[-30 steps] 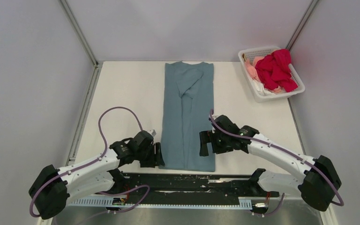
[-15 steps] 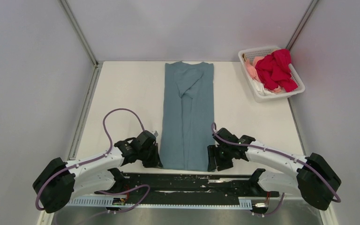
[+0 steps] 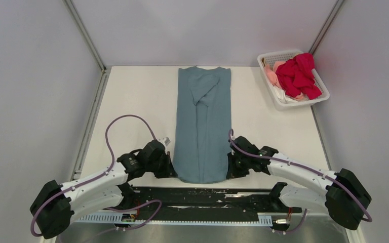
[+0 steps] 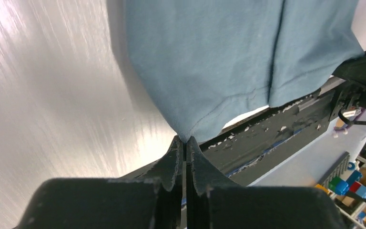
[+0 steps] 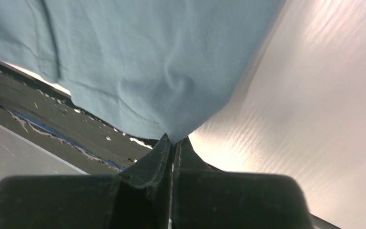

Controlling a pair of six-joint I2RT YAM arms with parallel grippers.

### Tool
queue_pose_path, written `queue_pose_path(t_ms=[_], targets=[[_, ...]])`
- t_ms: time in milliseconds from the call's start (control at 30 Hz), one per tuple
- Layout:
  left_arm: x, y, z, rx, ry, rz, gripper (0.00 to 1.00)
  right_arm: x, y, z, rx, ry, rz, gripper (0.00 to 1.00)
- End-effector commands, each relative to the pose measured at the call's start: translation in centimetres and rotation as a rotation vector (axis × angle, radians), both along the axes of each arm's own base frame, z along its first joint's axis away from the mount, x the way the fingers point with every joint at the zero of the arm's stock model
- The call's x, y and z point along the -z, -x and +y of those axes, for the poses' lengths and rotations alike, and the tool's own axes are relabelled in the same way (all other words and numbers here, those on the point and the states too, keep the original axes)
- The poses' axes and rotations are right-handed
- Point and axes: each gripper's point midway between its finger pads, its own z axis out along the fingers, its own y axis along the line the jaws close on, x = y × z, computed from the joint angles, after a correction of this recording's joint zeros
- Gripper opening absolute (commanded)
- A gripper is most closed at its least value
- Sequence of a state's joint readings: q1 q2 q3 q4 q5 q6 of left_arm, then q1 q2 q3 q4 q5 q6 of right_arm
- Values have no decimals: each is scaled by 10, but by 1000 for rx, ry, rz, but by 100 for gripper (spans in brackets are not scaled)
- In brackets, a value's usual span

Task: Fold and stack the t-shirts
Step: Fold the folded rectangular tshirt in 1/3 of the way

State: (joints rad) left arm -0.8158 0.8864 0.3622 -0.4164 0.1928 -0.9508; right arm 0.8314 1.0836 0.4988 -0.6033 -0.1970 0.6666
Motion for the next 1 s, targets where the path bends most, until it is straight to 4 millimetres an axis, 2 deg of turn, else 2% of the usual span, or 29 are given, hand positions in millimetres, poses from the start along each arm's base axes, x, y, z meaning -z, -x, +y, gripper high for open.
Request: queue_pose_path(t_ms=[0,100,167,200,233,267,300,333,367,400,433,467,500,533,567,600,633,667,700,733,767,800,833,967], targets=[[-39,-37,-16,-6,31,-155,0,-43,-53,21,19,-42,-240,0],[-52,-68,-15,-54,10,-197,0,-62,-94,18,83,17,-382,0],[-70,-98,-19,-94,36,-243,0,-75,-119,19,125,25,-447,0],[-69,-110,-20,-105,30,-250,0,-80,-130,20,138,17,-471,0],[-80,-129,-19,-132,38,-288,0,-87,-144,23,156,0,-497,0],[-76,-138,-19,-139,23,-277,0,-93,-157,26,170,-21,-522,0],[-89,-155,-19,-148,38,-306,0,-98,-171,27,189,-39,-544,0],[-84,-164,-20,-153,23,-290,0,-104,-187,26,215,-54,-564,0],[-97,-181,-20,-161,34,-320,0,-110,-199,26,228,-66,-583,0],[-90,-189,-21,-161,17,-301,0,-115,-212,26,245,-74,-604,0],[-101,-203,-22,-168,24,-325,0,-121,-224,25,257,-83,-624,0],[-92,-210,-23,-166,8,-300,0,-126,-236,26,261,-92,-647,0],[-101,-222,-23,-166,18,-315,0,-129,-246,25,270,-90,-661,0],[-90,-228,-23,-164,1,-290,0,-129,-255,22,273,-79,-670,0],[-97,-237,-22,-172,8,-293,0,-128,-264,20,277,-68,-671,0],[-88,-243,-21,-171,-5,-274,0,-127,-271,19,281,-60,-671,0],[-92,-252,-19,-181,1,-279,0,-123,-279,16,284,-49,-666,0],[-85,-257,-18,-181,-8,-266,0,-120,-285,15,290,-46,-660,0],[-91,-267,-18,-185,3,-279,0,-119,-290,14,296,-46,-655,0],[-83,-272,-16,-182,-8,-267,0,-115,-296,13,298,-42,-649,0],[-90,-279,-19,-177,3,-277,0,-116,-301,12,304,-41,-652,0],[-83,-283,-19,-169,-7,-266,0,-115,-306,10,310,-38,-654,0],[-89,-290,-20,-169,-5,-281,0,-114,-309,9,313,-37,-655,0],[-85,-308,-19,-158,-27,-296,0,-111,-321,4,315,-29,-662,0]])
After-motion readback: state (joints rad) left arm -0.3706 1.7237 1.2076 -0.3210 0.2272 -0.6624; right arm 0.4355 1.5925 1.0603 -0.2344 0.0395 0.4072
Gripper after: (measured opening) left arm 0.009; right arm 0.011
